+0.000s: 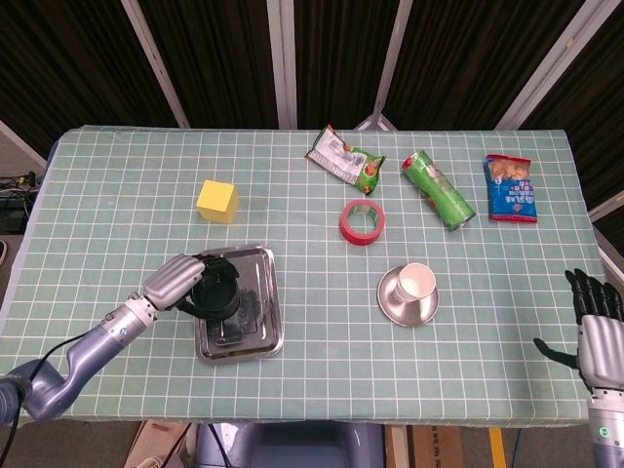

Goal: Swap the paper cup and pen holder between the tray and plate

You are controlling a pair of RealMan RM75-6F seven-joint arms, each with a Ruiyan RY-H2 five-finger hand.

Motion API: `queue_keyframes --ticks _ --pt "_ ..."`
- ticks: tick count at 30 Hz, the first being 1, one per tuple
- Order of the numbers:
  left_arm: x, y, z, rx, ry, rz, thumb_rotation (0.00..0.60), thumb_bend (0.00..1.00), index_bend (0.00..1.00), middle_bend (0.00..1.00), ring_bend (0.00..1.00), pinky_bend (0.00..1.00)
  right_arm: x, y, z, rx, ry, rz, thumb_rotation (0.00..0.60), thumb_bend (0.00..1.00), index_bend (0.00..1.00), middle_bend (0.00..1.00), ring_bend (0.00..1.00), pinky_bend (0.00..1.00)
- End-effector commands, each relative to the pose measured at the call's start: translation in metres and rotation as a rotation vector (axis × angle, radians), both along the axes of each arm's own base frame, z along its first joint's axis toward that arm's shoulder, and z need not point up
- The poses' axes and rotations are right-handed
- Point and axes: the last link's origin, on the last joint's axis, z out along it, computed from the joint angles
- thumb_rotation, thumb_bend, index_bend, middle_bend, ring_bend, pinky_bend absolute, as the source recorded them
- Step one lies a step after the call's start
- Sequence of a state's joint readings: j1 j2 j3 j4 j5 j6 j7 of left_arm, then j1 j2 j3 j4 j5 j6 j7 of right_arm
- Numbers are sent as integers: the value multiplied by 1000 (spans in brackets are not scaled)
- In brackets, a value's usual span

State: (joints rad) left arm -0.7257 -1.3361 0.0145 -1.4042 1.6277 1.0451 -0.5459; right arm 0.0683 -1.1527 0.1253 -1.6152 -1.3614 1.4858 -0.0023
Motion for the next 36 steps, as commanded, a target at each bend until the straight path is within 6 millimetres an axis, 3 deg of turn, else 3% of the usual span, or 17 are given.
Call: queue_keyframes --ticks 1,6,11,16,22,25,28,32,36 --pt "-9 -4 -18 -17 -27 -8 600 407 334 375 339 413 -1 0 2 -7 6 -3 600 3 0 77 78 0" --pt "-7 -4 -31 -13 -66 -26 600 311 328 333 276 379 -1 1 4 -14 -3 -1 600 3 0 77 78 0" --pt "-8 -4 -36 -42 -29 -33 600 110 241 111 32 195 -1 2 5 -17 -6 1 600 3 0 77 78 0" --pt "0 -3 -20 -17 -53 -51 600 33 185 6 0 109 1 3 6 -20 -9 7 600 3 0 77 78 0" --pt "6 -10 17 45 25 -75 600 3 156 0 0 63 0 4 7 -24 -11 -2 600 3 0 77 78 0" --pt "5 -28 56 206 -28 -92 600 21 169 20 0 128 1 4 7 -21 -10 2 600 3 2 77 78 0" --pt "-24 -56 93 489 63 -62 600 35 207 44 0 166 2 5 6 1 -4 10 600 3 3 77 78 0" --pt "-73 -107 110 682 228 87 600 35 228 46 0 166 4 4 1 59 28 48 600 3 3 77 77 0" --pt "-91 -137 113 681 203 152 600 36 229 46 0 166 9 3 -3 74 78 116 600 2 3 77 58 0"
